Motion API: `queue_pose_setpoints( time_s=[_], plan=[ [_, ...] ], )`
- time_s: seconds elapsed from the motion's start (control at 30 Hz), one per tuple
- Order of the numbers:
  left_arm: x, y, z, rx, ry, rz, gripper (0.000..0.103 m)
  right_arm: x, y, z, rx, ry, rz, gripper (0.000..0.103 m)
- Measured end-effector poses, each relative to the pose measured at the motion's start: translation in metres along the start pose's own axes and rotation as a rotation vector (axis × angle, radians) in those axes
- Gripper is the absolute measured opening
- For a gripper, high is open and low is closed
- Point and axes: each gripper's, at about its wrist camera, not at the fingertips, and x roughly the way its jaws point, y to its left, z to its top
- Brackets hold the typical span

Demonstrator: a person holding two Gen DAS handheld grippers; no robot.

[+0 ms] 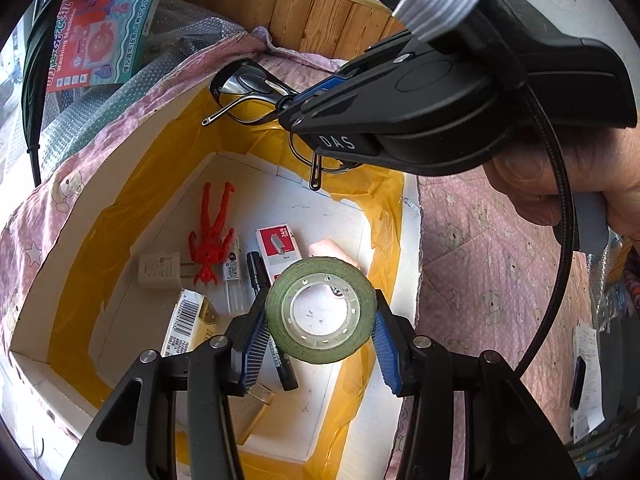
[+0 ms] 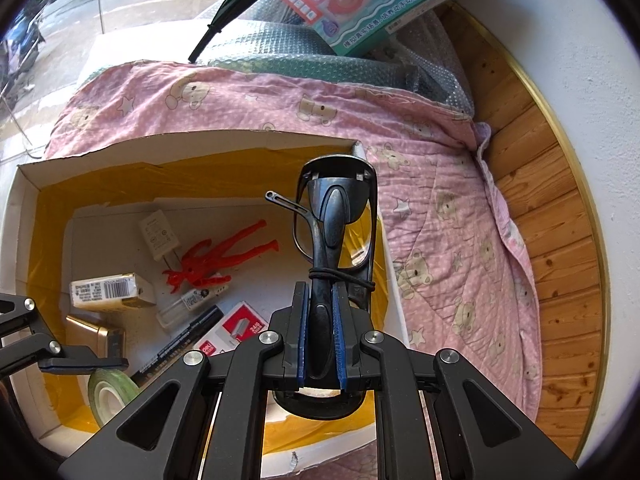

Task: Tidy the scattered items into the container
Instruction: 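Open both tools to drop the tape roll and glasses into the box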

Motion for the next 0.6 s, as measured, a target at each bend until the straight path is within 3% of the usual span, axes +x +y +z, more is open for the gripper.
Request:
queue_pose_setpoints(
  time_s=[0.4,0.6],
  plan=[
    [0.018,0.035,0.006,-0.25,0.081,-0.092,0.049,0.015,-0.007,-0.002,-0.037,0.05,0.066,0.012],
    [0.03,0.018,0.013,-0.238,0.119,-0.127,0.049,0.019,-0.009,0.0,-0.023,0.057,0.091,0.011]
  ],
)
